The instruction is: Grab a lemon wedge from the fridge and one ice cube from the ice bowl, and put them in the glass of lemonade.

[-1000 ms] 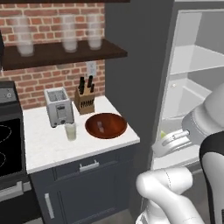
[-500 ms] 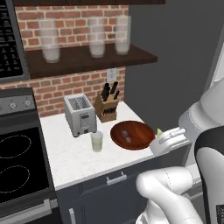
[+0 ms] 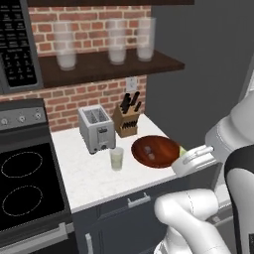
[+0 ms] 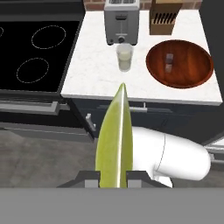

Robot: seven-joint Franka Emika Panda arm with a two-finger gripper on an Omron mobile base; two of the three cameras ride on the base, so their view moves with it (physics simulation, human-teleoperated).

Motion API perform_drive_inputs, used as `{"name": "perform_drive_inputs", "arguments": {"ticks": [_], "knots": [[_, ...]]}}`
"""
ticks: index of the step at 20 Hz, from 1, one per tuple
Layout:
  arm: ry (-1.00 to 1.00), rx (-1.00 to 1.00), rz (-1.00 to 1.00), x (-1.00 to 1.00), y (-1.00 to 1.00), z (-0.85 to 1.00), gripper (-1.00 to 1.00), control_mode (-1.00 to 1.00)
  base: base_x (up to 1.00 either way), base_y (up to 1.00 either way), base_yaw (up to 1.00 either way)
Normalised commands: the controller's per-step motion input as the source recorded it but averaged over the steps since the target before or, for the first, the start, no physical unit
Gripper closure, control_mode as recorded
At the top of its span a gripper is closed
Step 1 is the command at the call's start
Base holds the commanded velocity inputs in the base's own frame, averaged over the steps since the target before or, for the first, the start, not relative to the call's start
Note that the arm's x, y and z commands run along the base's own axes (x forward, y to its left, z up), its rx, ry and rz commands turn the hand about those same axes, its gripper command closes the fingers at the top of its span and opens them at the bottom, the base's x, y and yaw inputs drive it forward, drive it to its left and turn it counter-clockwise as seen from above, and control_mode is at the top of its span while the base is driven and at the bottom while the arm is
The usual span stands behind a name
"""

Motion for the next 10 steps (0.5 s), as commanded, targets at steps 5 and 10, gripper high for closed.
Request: {"name": "perform_drive_inputs", "arguments": {"ticks": [5, 10], "knots": [[0.0, 0.0, 0.0, 0.0, 0.0, 0.0, 1.0, 1.0, 0.01, 0.42, 0.0], [0.0, 0.0, 0.0, 0.0, 0.0, 0.0, 1.0, 1.0, 0.49, 0.13, 0.0]]}}
